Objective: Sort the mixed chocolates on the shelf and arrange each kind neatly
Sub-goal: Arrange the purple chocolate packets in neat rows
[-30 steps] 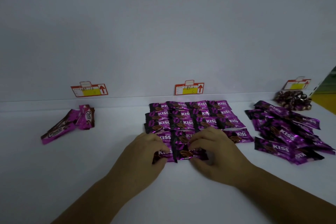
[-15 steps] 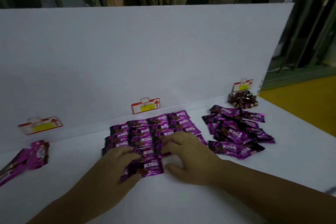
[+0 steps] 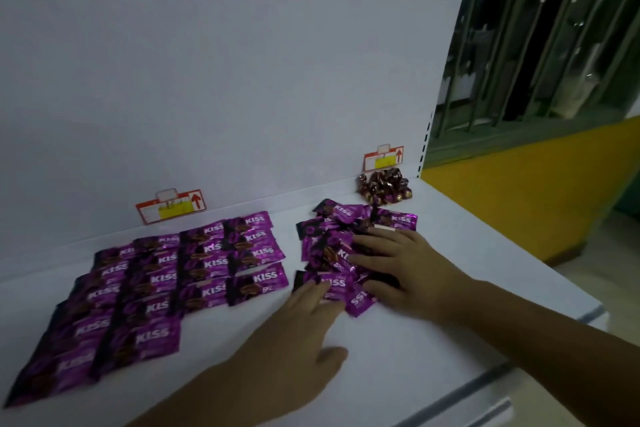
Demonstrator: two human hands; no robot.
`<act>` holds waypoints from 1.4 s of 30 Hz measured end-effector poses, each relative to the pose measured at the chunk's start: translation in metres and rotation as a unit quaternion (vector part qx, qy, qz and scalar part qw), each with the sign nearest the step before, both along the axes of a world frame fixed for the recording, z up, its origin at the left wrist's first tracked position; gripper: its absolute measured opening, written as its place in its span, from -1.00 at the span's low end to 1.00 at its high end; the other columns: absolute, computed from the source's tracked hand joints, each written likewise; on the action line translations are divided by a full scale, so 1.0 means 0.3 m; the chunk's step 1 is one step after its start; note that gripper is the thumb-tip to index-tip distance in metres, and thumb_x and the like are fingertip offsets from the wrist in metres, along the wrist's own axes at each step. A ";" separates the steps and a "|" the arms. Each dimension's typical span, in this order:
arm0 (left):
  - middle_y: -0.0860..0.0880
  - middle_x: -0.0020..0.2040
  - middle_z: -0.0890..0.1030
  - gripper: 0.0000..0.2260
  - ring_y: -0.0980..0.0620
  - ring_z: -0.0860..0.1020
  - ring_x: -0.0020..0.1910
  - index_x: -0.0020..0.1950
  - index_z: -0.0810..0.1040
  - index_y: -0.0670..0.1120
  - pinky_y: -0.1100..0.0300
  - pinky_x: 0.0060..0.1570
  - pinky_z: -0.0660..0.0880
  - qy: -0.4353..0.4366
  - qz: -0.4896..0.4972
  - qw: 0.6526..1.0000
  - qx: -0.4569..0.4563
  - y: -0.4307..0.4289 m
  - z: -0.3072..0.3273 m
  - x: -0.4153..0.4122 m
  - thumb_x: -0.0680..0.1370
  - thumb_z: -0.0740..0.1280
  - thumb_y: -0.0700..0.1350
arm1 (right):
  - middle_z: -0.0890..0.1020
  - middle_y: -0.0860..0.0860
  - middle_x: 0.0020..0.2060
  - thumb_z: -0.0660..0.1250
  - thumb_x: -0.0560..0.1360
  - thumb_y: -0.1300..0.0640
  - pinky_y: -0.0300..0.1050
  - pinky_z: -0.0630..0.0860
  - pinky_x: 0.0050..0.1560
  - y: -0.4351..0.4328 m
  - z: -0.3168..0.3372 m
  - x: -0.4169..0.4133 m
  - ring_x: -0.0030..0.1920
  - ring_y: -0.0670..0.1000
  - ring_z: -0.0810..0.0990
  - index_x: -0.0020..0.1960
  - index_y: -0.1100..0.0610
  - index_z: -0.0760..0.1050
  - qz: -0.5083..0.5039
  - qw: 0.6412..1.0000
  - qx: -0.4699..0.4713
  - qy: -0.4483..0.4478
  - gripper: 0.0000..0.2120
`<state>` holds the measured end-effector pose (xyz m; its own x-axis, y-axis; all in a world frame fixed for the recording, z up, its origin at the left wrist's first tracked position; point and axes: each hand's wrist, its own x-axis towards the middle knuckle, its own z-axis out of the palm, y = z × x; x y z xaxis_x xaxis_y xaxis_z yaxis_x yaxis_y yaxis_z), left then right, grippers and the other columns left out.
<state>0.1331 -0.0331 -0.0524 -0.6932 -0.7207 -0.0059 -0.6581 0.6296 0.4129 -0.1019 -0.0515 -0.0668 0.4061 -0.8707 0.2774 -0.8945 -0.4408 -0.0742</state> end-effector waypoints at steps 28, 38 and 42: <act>0.25 0.04 0.37 -0.43 0.29 0.33 0.06 0.30 0.40 0.08 0.34 0.12 0.28 0.138 0.195 0.969 -0.053 -0.017 -0.061 -0.194 0.34 0.34 0.25 | 0.60 -0.09 0.08 0.30 0.36 -0.19 -0.07 0.37 0.18 -0.061 -0.047 -0.116 0.12 -0.05 0.48 0.17 0.01 0.56 -0.001 0.983 -0.042 -0.176 -0.54; 0.15 0.11 0.42 -0.51 0.21 0.40 0.11 0.31 0.42 0.05 0.41 0.10 0.35 0.170 0.207 0.962 -0.056 -0.024 -0.072 -0.174 0.42 0.43 0.05 | 0.43 -0.10 0.27 0.42 0.37 -0.19 -0.02 0.23 0.36 -0.056 -0.021 -0.099 0.29 -0.07 0.32 0.25 -0.05 0.51 -0.036 0.986 0.019 -0.159 -0.51; 0.17 0.09 0.37 -0.59 0.25 0.42 0.06 0.28 0.46 0.03 0.50 0.01 0.37 0.200 0.187 0.961 -0.047 -0.027 -0.074 -0.169 0.45 0.41 -0.01 | 0.45 -0.13 0.21 0.45 0.34 -0.13 -0.01 0.29 0.33 -0.057 0.019 -0.067 0.24 -0.09 0.34 0.23 -0.07 0.51 -0.039 0.987 0.034 -0.152 -0.52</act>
<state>0.0824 -0.0410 -0.0746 -0.3200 -0.9039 0.2838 -0.6463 0.4273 0.6322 -0.1220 -0.0686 -0.0611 0.2442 -0.9170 0.3154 -0.8569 -0.3563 -0.3724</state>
